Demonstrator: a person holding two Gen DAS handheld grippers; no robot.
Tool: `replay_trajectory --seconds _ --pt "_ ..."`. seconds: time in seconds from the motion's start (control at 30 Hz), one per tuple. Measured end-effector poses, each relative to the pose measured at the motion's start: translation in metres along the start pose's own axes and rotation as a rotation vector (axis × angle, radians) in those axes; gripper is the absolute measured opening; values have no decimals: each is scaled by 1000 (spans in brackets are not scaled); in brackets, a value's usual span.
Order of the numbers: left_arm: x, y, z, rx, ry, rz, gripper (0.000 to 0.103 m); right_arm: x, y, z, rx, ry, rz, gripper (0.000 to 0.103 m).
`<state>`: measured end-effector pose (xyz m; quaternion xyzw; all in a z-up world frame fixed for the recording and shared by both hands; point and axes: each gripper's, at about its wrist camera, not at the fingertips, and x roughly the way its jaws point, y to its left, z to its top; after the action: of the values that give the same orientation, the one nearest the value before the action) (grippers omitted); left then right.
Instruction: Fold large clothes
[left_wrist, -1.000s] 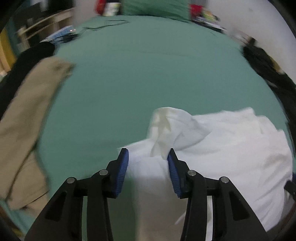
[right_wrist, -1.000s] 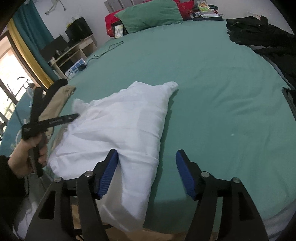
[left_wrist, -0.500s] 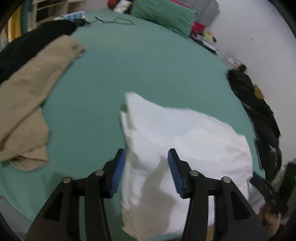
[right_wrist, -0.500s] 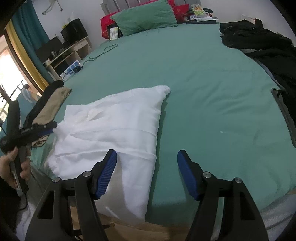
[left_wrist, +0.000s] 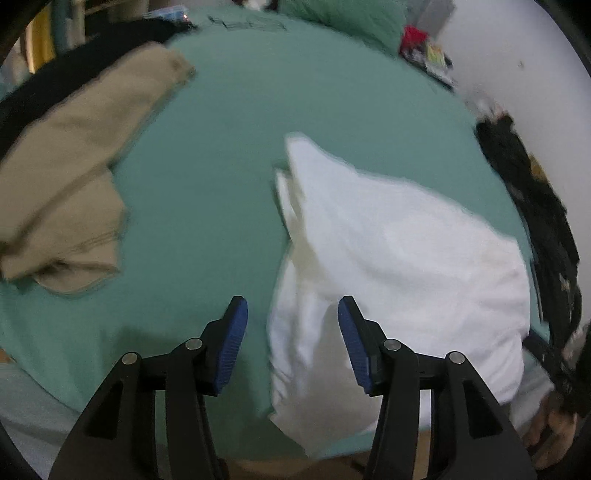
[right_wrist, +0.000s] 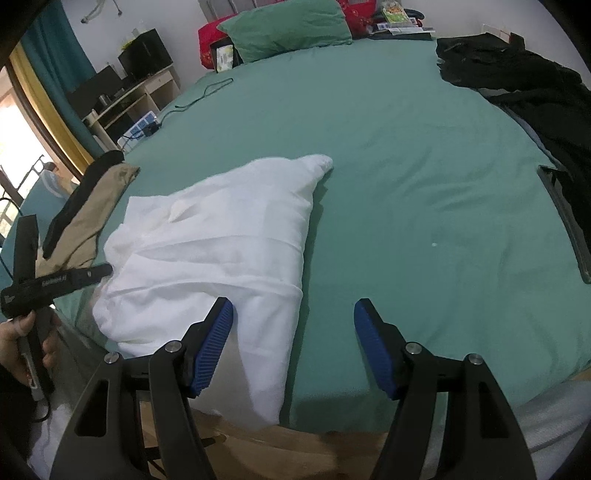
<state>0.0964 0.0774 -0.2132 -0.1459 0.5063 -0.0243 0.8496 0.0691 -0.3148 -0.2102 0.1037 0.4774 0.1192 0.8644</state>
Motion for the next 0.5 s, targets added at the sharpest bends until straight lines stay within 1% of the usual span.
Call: replay_trajectory --seconds 0.03,0.07,0.13,0.17,0.3,0.33,0.43,0.5 --pt "-5 5 6 -17 -30 -14 56 -2 1 1 -1 -10 7 68" --pt "-7 6 9 -30 -43 -21 59 -4 2 1 -4 -20 13 68" --pt "-7 11 16 -48 -60 -42 61 -7 3 4 -10 -35 22 68" --pt "-4 7 18 -48 -57 -48 61 -8 4 6 -14 -43 26 68" --pt "24 11 18 -71 5 -71 61 -3 3 14 -23 -55 43 68" --pt "36 -3 26 -83 20 -88 62 0 1 17 -18 -59 48 68" --pt "44 -6 30 -111 -22 -110 66 7 -6 24 12 -72 76 68" --pt "46 -5 31 -112 -25 -108 67 13 -9 29 22 -68 82 68"
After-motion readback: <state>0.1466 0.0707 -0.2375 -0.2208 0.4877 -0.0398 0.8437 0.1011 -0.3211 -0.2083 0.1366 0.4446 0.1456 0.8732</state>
